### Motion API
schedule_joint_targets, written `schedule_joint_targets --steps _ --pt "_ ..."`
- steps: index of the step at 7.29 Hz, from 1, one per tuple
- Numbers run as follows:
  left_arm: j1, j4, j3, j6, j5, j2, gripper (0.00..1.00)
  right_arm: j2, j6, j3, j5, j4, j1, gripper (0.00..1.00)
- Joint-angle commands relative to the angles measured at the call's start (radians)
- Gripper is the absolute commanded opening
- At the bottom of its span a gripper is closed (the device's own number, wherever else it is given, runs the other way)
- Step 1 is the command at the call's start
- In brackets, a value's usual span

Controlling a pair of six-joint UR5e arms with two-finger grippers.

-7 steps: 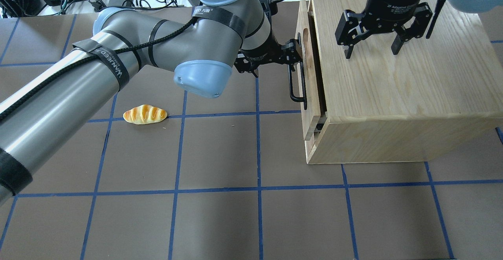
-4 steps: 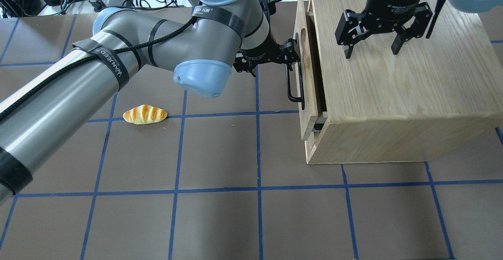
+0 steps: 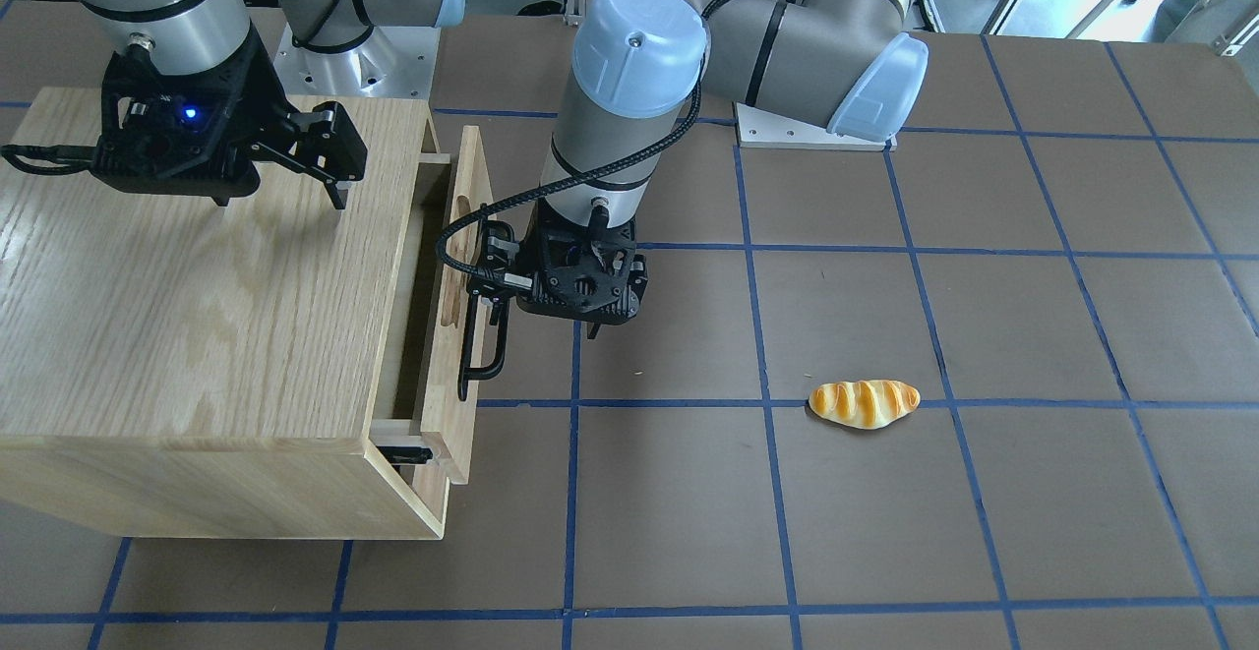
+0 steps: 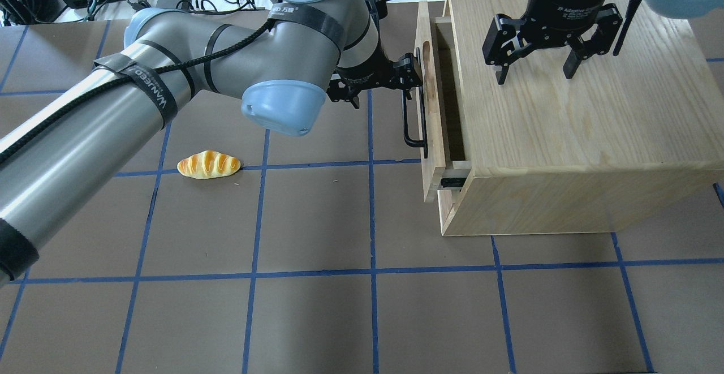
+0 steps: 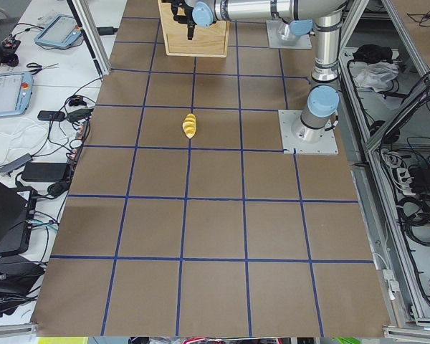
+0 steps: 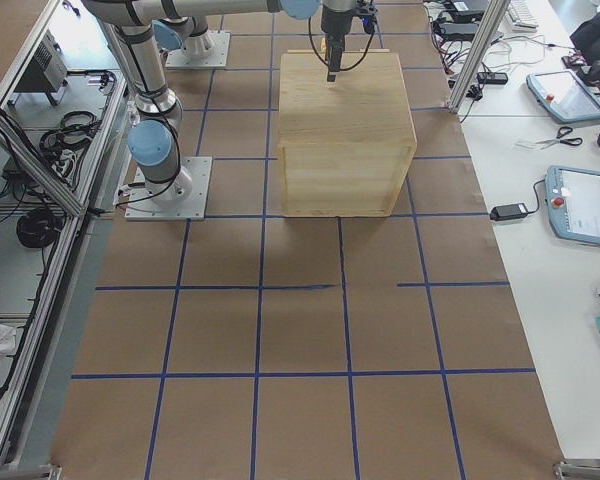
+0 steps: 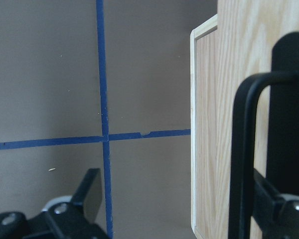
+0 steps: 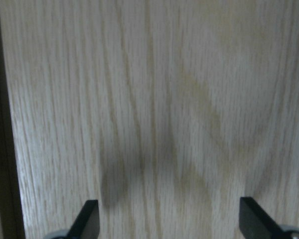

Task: Open upper drawer
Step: 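Pull the handle with the left gripper away from the cabinet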

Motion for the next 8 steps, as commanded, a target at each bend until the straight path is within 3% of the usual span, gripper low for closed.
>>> schedule_joint_targets --steps 1,8 --pt "0.007 -0.032 0.002 0.000 0.002 0.010 1.00 0.000 -0.001 0.001 0.000 0.000 0.000 1.00" --pt "0.092 -0.069 0.002 0.060 0.002 0.023 1.00 0.000 0.000 0.001 0.000 0.000 0.000 1.00"
